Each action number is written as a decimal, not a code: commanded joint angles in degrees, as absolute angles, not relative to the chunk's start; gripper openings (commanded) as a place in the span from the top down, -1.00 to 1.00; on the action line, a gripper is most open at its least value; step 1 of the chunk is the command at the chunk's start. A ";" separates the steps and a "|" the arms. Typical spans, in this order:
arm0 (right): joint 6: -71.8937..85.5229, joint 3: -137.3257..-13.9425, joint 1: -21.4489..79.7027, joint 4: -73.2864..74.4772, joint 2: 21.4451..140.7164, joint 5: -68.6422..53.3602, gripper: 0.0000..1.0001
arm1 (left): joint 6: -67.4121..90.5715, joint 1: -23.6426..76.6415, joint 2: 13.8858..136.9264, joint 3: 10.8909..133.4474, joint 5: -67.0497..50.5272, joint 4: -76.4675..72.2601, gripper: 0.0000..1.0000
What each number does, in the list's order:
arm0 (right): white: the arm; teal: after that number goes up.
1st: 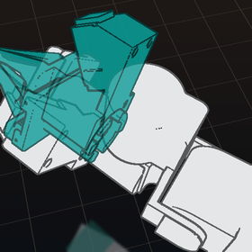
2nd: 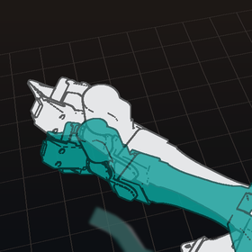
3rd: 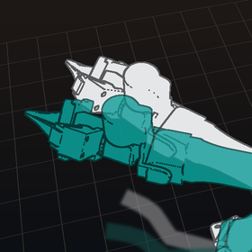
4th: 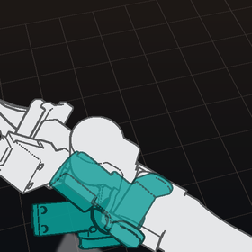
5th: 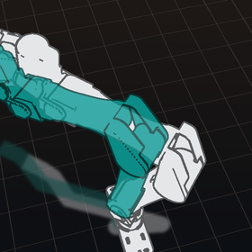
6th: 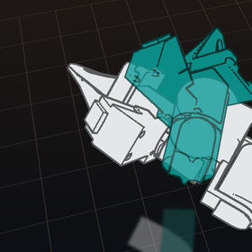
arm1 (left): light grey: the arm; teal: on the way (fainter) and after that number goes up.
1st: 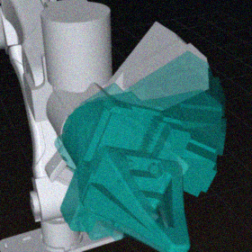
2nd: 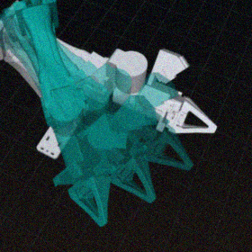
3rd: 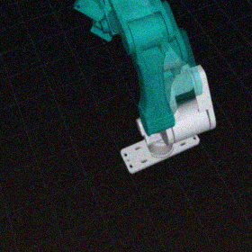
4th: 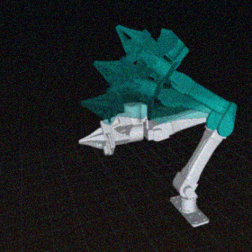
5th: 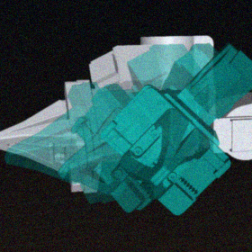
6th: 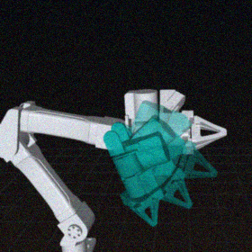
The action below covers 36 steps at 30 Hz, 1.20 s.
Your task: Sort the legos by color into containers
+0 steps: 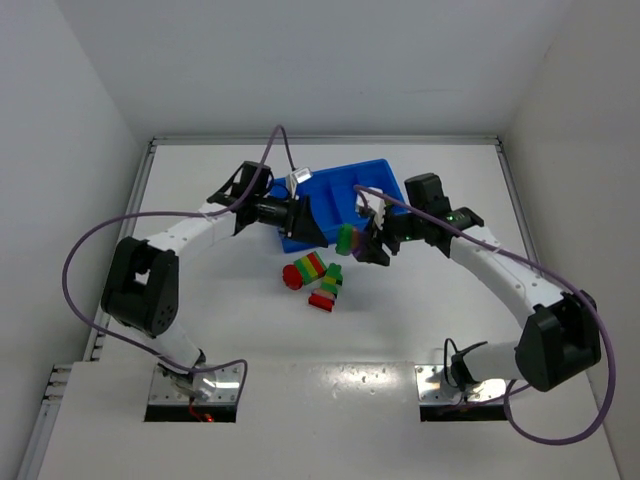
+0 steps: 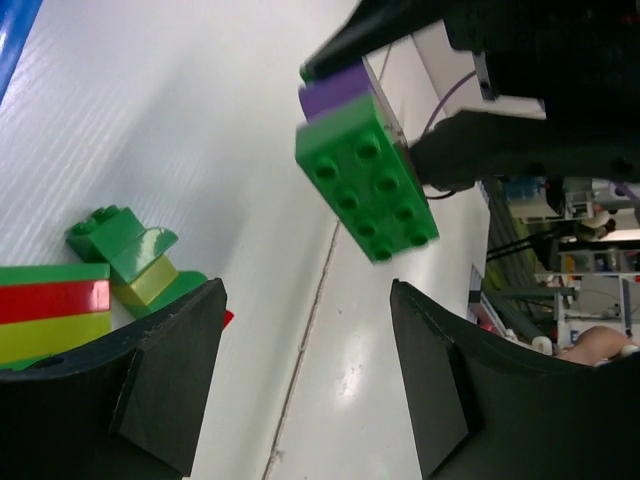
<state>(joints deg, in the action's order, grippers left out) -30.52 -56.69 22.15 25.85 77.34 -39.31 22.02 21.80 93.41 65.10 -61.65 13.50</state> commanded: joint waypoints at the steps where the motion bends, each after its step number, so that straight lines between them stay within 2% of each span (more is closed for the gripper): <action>1: -27.77 -60.03 24.08 25.40 75.85 -41.05 0.81 | 23.82 23.37 94.66 69.69 -64.51 10.99 -0.45; 19: -29.36 -60.56 28.56 25.93 77.52 -35.33 0.81 | 24.87 26.72 98.00 73.21 -66.18 10.99 -0.48; 22: -29.36 -60.56 28.56 25.40 77.52 -34.72 0.81 | 24.87 27.33 98.52 73.21 -65.65 10.99 -0.42; 27: -29.36 -60.56 29.09 25.40 78.05 -33.66 0.81 | 24.35 29.09 98.53 73.21 -66.18 10.46 -0.10; 28: -29.36 -60.56 29.09 25.40 78.05 -33.05 0.81 | 24.35 29.09 98.53 72.60 -66.18 10.46 0.10; 31: -29.36 -60.03 29.09 24.87 77.44 -31.65 0.81 | 23.74 29.09 98.53 72.07 -66.18 10.46 0.38; 32: -29.88 -59.42 29.09 24.87 76.91 -30.94 0.81 | 23.73 29.09 98.53 72.07 -66.70 10.98 0.56; 36: -30.50 -58.10 28.04 25.40 75.59 -29.71 0.83 | 22.51 27.08 97.38 71.02 -66.71 10.99 0.80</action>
